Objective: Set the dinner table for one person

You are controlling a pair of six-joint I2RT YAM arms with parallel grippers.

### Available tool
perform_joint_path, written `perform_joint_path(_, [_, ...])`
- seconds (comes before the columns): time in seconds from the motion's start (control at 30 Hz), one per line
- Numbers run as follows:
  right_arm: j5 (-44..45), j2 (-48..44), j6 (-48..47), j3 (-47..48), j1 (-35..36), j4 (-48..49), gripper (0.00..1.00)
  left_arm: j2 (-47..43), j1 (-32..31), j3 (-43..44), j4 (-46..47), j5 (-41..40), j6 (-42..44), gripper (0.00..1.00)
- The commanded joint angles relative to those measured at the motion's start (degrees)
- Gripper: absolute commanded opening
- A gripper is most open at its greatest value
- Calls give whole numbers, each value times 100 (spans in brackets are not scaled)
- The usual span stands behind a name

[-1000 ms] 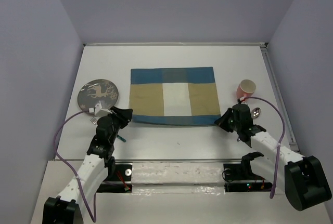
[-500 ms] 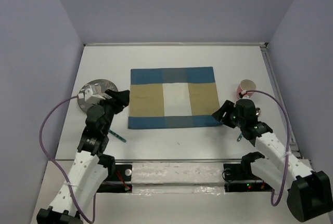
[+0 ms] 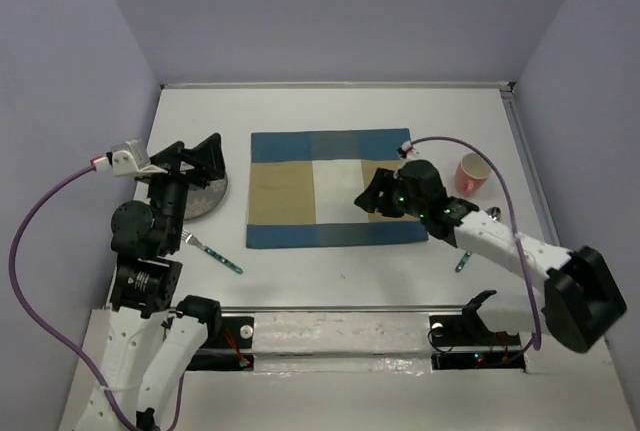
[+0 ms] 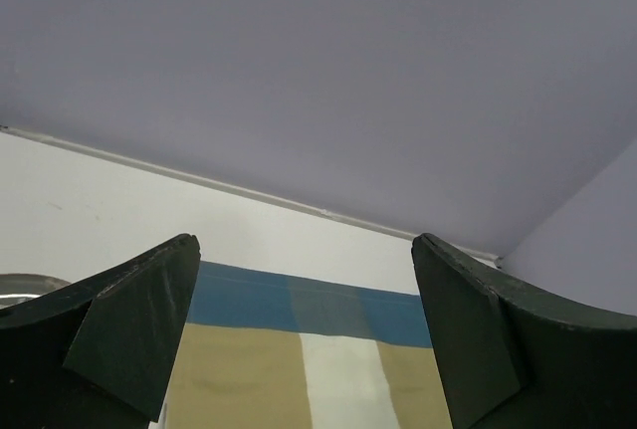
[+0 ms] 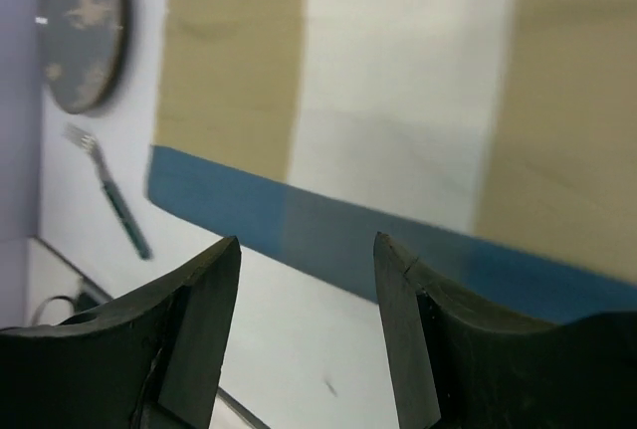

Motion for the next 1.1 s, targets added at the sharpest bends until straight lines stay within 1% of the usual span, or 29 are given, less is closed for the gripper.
perform_joint_path(0.0, [-246,1603,470,1105,648,2259,61,-219,10,-1,136,-421,688,99])
perform_joint_path(0.07, [-262,2327,688,1695,894,2629,58,-377,18,-169,286,-509,697,99])
perform_joint_path(0.1, [-341,2992,742,1994,956,2718,58,-422,18,-309,356,-545,714,99])
perform_joint_path(0.13, [-351,3294,838,2284,1044,2910,57,-457,18,-345,365,-614,732,99])
perform_joint_path(0.17, [-229,3584,883,2818,1210,2973,56,-536,18,-389,357,-641,758,99])
perform_joint_path(0.2, [-219,3874,901,3119,1281,3000,56,-571,18,-415,374,-676,741,99])
perform_joint_path(0.23, [-202,4452,962,3427,1334,2983,55,-606,18,-503,400,-668,723,99])
perform_joint_path(0.27, [-193,4736,1041,4004,1387,2939,55,-642,10,-521,401,-668,723,99])
perform_joint_path(0.33, [-280,5237,1173,4526,1458,2903,55,-668,1,-539,366,-659,697,99])
perform_joint_path(0.37, [-298,5675,1313,4946,1510,2869,54,-686,-43,-539,365,-659,697,99])
perform_joint_path(0.43, [-333,6046,1419,5326,1571,2816,54,-703,-87,-530,374,-616,688,99])
perform_joint_path(0.47, [-386,6405,1463,5528,1572,2702,54,-712,-122,-530,383,-580,679,99])
perform_joint_path(0.5, [-403,6583,1481,5992,1624,2571,54,-721,-140,-530,400,-554,662,99])
perform_joint_path(0.57, [-657,7126,1481,6486,1678,2290,54,-739,-157,-539,427,-449,644,99])
perform_joint_path(0.6, [-719,7295,1525,6923,1738,2132,54,-756,-166,-530,418,-422,653,99])
perform_joint_path(0.73, [-747,7954,1822,7646,1792,1919,54,-791,-210,-530,418,-466,670,99])
perform_joint_path(0.93, [-948,8657,2096,8500,1845,1682,53,-809,-263,-521,418,-466,653,99])
perform_joint_path(0.97, [-1009,8841,2201,8710,1845,1638,52,-809,-272,-521,427,-448,644,99])
perform_joint_path(1.07, [-1036,9132,2368,8940,1845,1611,49,-826,-280,-530,418,-448,635,99])
